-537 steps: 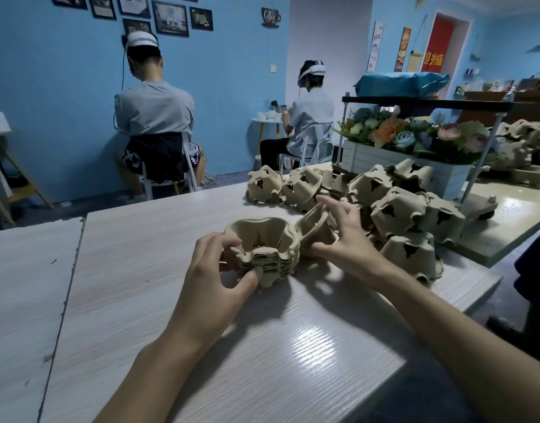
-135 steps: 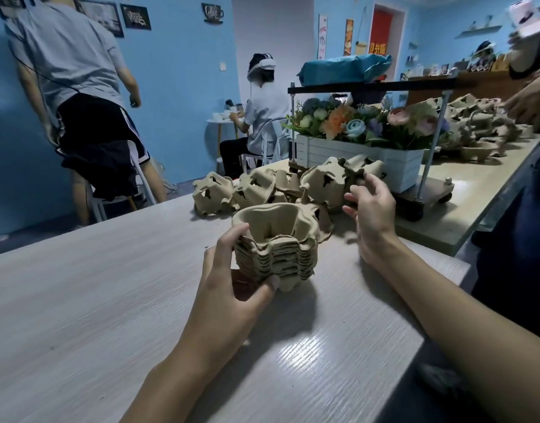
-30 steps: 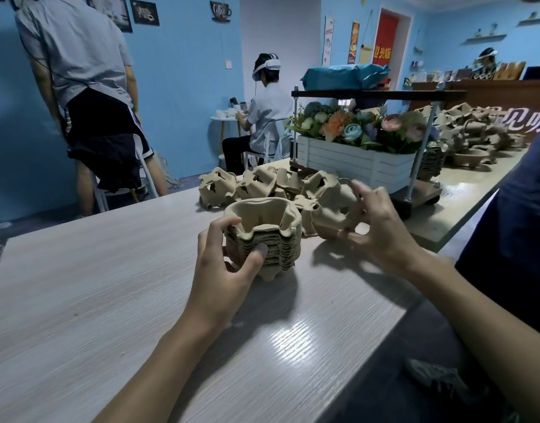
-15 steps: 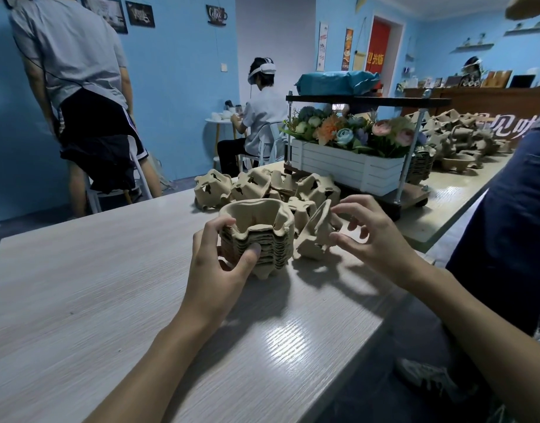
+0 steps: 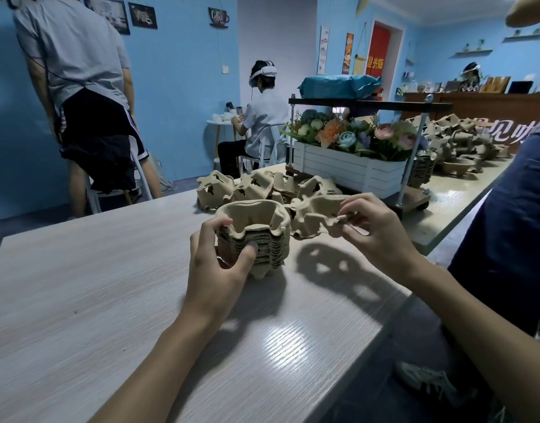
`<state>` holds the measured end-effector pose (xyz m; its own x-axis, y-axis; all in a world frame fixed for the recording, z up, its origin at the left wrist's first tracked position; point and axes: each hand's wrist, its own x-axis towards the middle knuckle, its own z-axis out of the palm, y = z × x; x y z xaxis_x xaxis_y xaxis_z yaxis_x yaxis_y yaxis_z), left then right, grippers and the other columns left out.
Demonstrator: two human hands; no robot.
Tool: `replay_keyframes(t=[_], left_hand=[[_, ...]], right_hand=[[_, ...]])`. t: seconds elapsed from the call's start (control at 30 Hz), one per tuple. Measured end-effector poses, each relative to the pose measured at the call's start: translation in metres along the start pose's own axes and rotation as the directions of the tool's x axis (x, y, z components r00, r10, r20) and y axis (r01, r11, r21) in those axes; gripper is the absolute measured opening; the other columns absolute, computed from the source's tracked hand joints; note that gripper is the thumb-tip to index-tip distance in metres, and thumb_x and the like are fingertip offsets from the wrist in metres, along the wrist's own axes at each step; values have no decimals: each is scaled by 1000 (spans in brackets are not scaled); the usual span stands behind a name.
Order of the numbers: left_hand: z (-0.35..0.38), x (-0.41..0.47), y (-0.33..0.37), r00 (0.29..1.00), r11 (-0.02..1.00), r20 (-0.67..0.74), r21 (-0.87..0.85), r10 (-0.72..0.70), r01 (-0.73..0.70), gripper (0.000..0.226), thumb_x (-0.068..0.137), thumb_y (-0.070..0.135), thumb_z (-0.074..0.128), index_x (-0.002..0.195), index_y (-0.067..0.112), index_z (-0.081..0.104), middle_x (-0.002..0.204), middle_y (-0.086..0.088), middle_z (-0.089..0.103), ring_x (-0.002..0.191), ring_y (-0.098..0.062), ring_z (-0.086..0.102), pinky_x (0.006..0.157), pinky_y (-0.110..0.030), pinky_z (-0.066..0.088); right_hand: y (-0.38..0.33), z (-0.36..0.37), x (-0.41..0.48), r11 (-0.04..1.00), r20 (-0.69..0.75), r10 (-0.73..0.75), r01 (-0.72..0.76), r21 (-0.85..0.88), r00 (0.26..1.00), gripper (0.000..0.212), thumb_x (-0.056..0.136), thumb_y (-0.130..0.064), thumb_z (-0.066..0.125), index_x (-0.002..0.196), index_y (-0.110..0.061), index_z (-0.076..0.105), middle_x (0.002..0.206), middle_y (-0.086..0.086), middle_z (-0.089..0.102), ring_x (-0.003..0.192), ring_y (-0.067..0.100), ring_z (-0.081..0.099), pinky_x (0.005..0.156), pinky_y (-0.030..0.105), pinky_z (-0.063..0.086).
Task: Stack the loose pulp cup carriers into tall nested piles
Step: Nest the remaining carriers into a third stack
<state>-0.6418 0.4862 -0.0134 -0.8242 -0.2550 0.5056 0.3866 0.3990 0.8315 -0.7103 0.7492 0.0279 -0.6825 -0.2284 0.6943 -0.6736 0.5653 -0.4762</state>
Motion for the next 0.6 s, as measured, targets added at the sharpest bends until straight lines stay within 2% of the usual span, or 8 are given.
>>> replay_keyframes(t=[0.2, 0.3, 0.43, 0.53, 0.6], left_hand=[[0, 0, 1, 999, 999, -23, -31, -24, 23, 46, 76, 43, 65, 119, 41, 47, 120, 12, 45, 104, -17, 58, 91, -47, 54], [-1, 1, 2, 999, 998, -19, -59, -26, 24, 57, 73, 50, 65, 125, 50, 42, 129, 6, 48, 113, -25, 59, 94, -54, 53], [-1, 0, 7, 999, 997, -26, -70, -37, 35, 78, 68, 61, 67, 135, 61, 27, 141, -1, 45, 124, -31, 54, 100, -57, 49], [-2, 0, 9, 999, 998, -24, -54, -33, 31, 85, 67, 57, 66, 139, 63, 19, 145, -3, 42, 125, -33, 53, 100, -58, 49], [-2, 0, 7, 999, 998, -23, -50, -29, 28, 84, 68, 52, 63, 138, 65, 19, 146, -5, 42, 126, -35, 52, 101, -60, 48]], right_hand=[[-29, 13, 15, 988, -72, -26, 36, 147, 997, 15, 83, 2, 71, 95, -3, 66, 117, 6, 56, 106, 17, 62, 92, 24, 53], [-47, 24, 24, 963, -56, -56, 69, 260, 997, 14, 84, 1, 70, 97, -1, 66, 118, 6, 56, 106, 20, 62, 94, 31, 53], [-65, 38, 30, 925, 42, -67, 46, 378, 997, 17, 83, 9, 68, 98, 2, 66, 118, 6, 57, 104, 15, 63, 90, 23, 51], [-71, 43, 29, 923, 136, -82, 23, 384, 987, 26, 83, 8, 63, 103, -6, 67, 121, -2, 58, 107, 13, 62, 93, 28, 52], [-73, 45, 27, 918, 149, -33, -29, 395, 988, 33, 80, -2, 55, 107, -16, 67, 124, -5, 58, 104, 9, 59, 88, 25, 52]])
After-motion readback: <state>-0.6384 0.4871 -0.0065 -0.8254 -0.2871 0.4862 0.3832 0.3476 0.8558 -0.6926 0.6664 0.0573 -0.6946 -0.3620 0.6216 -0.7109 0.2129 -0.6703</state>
